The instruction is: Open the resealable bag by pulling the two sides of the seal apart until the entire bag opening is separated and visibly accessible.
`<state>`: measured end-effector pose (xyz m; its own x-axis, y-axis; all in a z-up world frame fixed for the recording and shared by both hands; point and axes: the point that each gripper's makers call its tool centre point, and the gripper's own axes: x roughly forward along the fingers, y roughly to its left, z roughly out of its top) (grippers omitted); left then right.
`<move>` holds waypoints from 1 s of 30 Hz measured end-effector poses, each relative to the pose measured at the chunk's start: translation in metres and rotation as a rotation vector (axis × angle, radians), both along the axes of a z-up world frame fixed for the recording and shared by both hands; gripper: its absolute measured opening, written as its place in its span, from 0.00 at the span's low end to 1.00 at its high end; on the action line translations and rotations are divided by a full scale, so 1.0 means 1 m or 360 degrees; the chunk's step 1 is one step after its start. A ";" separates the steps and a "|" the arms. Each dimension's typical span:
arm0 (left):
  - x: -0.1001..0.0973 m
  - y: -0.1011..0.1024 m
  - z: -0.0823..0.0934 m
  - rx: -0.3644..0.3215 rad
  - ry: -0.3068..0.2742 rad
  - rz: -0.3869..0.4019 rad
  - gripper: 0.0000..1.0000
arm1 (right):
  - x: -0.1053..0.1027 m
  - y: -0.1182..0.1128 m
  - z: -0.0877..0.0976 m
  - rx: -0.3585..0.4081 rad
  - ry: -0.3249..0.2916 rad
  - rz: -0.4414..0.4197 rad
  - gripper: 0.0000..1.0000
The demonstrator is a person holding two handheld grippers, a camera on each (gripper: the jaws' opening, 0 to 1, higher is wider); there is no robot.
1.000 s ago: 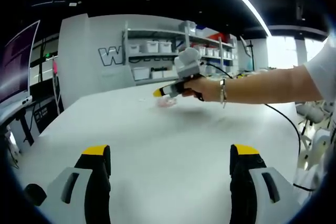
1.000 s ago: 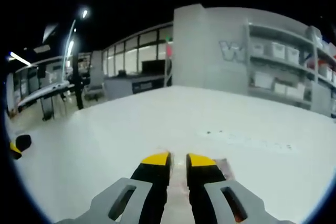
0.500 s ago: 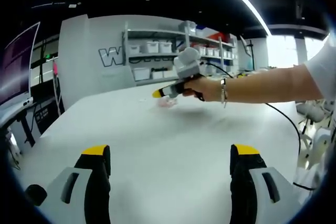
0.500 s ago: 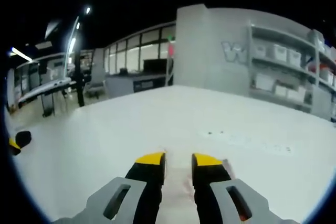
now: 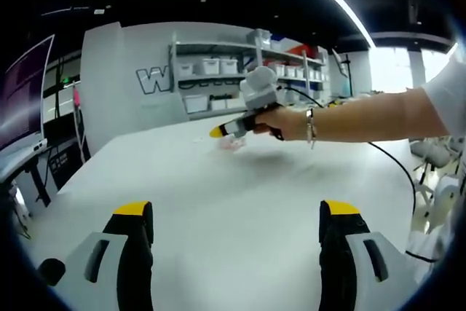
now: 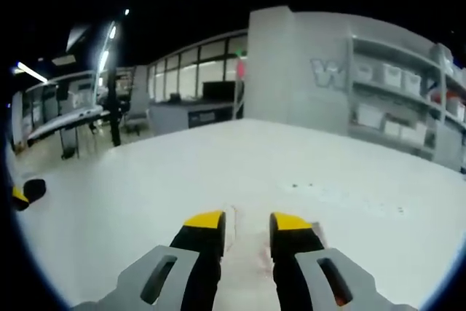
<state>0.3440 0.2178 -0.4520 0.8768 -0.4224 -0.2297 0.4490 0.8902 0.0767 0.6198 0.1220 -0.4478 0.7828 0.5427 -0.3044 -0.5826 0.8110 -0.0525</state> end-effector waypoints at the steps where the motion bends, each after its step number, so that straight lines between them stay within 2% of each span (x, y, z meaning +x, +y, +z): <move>1: 0.000 0.000 0.000 0.0001 0.0000 0.0000 0.92 | 0.001 0.000 0.000 -0.0001 -0.0002 -0.0002 0.22; 11: 0.000 0.000 0.003 0.0006 -0.0013 0.0001 0.93 | -0.001 0.000 0.005 0.0011 -0.0016 0.0003 0.28; 23: -0.001 0.003 0.002 0.0012 -0.0013 0.0012 0.93 | -0.004 -0.001 0.001 0.0009 -0.0019 -0.0008 0.36; 30: -0.002 0.004 0.002 0.0019 -0.0014 0.0018 0.93 | -0.006 0.000 0.006 0.0032 -0.0053 -0.0017 0.56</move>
<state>0.3423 0.2214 -0.4498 0.8835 -0.4098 -0.2267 0.4382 0.8942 0.0914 0.6135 0.1217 -0.4423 0.7982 0.5398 -0.2673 -0.5721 0.8183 -0.0556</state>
